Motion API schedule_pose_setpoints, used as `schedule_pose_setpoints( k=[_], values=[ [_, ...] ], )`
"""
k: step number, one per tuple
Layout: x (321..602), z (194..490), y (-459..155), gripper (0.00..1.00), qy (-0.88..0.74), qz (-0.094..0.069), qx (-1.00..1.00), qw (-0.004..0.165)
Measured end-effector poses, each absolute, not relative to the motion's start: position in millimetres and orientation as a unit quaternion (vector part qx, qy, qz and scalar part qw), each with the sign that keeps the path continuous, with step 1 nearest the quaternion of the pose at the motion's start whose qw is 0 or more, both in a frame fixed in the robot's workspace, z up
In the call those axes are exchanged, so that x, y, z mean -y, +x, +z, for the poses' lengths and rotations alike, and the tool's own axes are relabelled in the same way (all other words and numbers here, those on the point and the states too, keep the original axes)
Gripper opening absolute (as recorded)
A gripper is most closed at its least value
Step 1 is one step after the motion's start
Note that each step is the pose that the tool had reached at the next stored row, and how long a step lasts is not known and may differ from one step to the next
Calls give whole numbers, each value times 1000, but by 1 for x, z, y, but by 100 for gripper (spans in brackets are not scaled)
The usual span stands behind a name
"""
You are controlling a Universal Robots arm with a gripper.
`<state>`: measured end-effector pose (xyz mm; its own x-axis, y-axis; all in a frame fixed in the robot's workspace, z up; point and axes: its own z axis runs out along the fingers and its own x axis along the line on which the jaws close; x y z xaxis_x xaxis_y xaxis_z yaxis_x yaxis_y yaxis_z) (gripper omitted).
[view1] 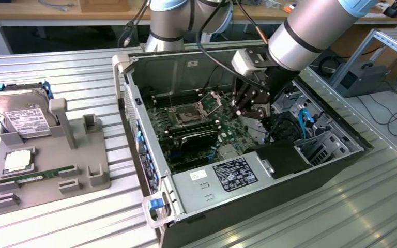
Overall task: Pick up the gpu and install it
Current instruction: 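Press down on the gpu until it lock into place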
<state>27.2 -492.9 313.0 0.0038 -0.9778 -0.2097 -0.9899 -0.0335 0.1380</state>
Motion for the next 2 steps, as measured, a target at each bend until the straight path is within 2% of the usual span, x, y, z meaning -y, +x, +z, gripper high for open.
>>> schedule_pose_setpoints(
  k=[2],
  values=[
    [493,313,27,11,-708,124,-695,24]
  ],
)
